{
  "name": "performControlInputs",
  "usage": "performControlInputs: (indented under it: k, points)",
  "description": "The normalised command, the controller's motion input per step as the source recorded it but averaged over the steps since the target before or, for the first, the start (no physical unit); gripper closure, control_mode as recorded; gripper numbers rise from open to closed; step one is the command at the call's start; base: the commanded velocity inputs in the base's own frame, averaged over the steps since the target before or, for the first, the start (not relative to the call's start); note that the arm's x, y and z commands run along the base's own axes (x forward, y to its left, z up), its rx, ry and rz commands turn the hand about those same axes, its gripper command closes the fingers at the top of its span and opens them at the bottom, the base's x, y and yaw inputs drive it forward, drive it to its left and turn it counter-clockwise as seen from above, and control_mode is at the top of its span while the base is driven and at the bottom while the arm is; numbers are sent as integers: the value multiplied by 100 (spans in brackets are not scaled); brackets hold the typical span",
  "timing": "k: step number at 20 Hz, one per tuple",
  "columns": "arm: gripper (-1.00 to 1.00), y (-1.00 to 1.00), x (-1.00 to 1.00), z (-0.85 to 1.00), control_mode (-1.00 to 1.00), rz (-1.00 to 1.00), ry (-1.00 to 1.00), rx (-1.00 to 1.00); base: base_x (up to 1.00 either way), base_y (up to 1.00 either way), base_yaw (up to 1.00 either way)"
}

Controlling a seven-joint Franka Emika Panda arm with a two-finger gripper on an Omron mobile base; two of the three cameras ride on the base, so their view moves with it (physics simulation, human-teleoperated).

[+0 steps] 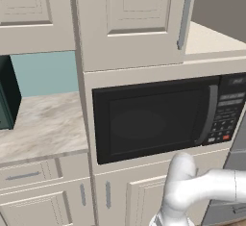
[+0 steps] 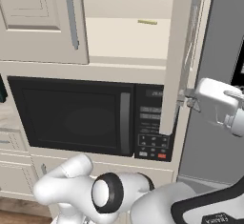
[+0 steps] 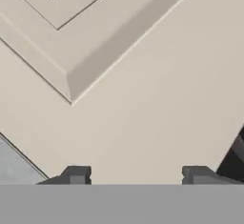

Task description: Pick the avocado and bread from the counter and place them on the plate. Then pick the jam from the cabinet and place it next to the plate. Lastly close the cabinet door.

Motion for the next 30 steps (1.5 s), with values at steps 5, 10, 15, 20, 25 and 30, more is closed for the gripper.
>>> performControlInputs:
  k: [5, 10, 15, 20, 25, 30]
  points:
    - [-100, 87, -38, 0, -100, 20, 17, 14, 0, 0, 0]
    - [-100, 89, -14, 11, -100, 14, 22, 13, 0, 0, 0]
    - [-100, 91, 5, 26, -100, 1, 25, 2, 0, 0, 0]
    - [-100, 95, 11, 3, -100, -4, 39, -3, 0, 0, 0]
    - [-100, 96, 14, 0, -100, -18, 45, -11, 0, 0, 0]
    - [-100, 54, 60, 12, -100, -42, 27, -19, 0, 0, 0]
